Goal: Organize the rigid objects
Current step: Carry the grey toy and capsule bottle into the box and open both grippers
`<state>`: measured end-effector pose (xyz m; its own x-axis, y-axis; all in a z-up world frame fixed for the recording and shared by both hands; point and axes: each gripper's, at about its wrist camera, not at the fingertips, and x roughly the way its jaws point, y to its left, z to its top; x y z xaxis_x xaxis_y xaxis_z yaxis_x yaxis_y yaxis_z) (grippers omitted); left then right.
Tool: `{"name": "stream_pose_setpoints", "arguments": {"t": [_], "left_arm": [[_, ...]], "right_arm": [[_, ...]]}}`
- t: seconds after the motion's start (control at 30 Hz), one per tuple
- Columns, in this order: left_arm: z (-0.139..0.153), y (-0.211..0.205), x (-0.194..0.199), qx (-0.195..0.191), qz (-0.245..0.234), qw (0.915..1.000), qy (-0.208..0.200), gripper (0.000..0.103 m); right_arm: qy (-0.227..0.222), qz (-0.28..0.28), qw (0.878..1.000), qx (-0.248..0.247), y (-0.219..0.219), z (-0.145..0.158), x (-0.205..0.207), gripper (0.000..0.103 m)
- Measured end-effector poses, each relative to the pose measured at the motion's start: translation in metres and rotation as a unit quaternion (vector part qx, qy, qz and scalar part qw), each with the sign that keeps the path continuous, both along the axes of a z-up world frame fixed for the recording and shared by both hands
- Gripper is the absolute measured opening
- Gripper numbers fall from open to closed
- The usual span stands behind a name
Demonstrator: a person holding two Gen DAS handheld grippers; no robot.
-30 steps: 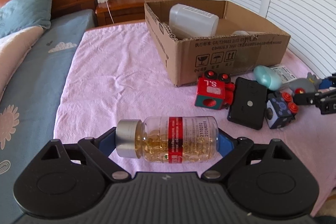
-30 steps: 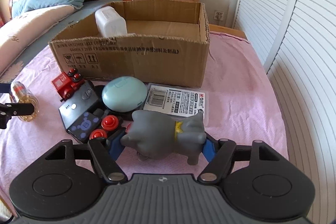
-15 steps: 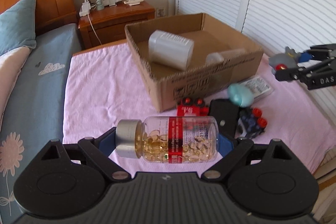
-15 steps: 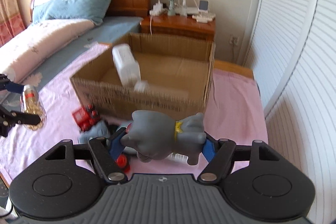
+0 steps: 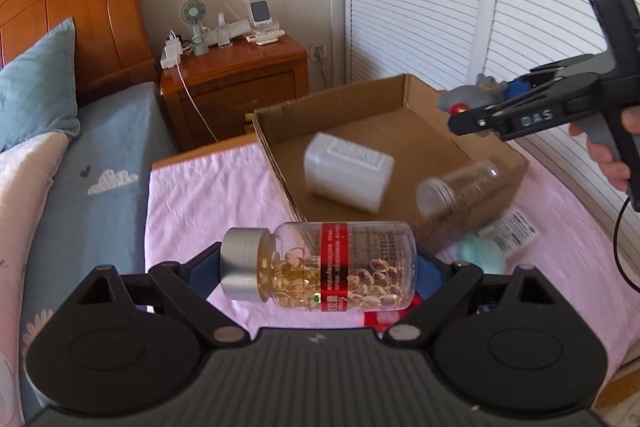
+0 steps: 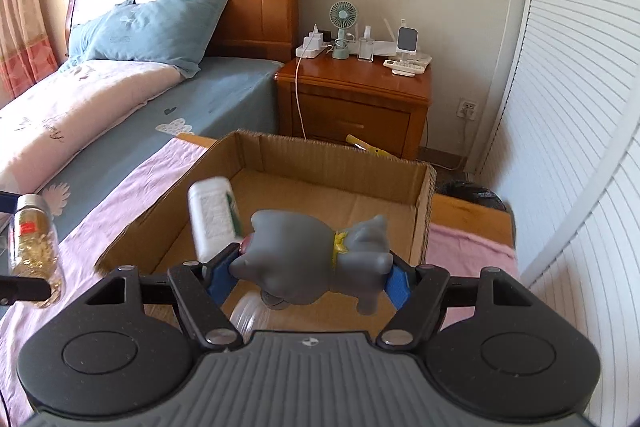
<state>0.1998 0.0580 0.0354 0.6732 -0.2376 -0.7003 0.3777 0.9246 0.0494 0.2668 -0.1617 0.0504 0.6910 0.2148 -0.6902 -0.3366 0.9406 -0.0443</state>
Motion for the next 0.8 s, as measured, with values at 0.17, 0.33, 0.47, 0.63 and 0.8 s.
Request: {"name": "stream_pose_setpoints", "arguments": {"t": [0.17,0.33,0.47,0.63,0.8], "left_arm": [[0.001,-0.006,0.023,0.002,0.005,1.0000,-0.002,0.093],[0.002,-0.013,0.040,0.003,0.006,1.0000,0.001,0.093],[0.006,-0.022,0.053,0.009,0.004,0.9999,-0.002,0.093],[0.016,-0.038,0.074,0.015,0.001,0.9999,-0.008,0.093],[0.019,-0.063,0.105,0.025,-0.002,0.9997,-0.005,0.093]], "right_arm": [[0.001,-0.009,1.000,-0.010,0.009,-0.008,0.035,0.084],[0.003,-0.031,0.999,0.014,-0.005,-0.010,0.030,0.103],[0.017,-0.032,0.999,0.030,-0.016,-0.008,0.008,0.103],[0.022,-0.042,0.999,0.022,-0.019,-0.006,-0.023,0.103],[0.019,-0.059,0.998,0.025,-0.023,-0.005,-0.057,0.103]]}}
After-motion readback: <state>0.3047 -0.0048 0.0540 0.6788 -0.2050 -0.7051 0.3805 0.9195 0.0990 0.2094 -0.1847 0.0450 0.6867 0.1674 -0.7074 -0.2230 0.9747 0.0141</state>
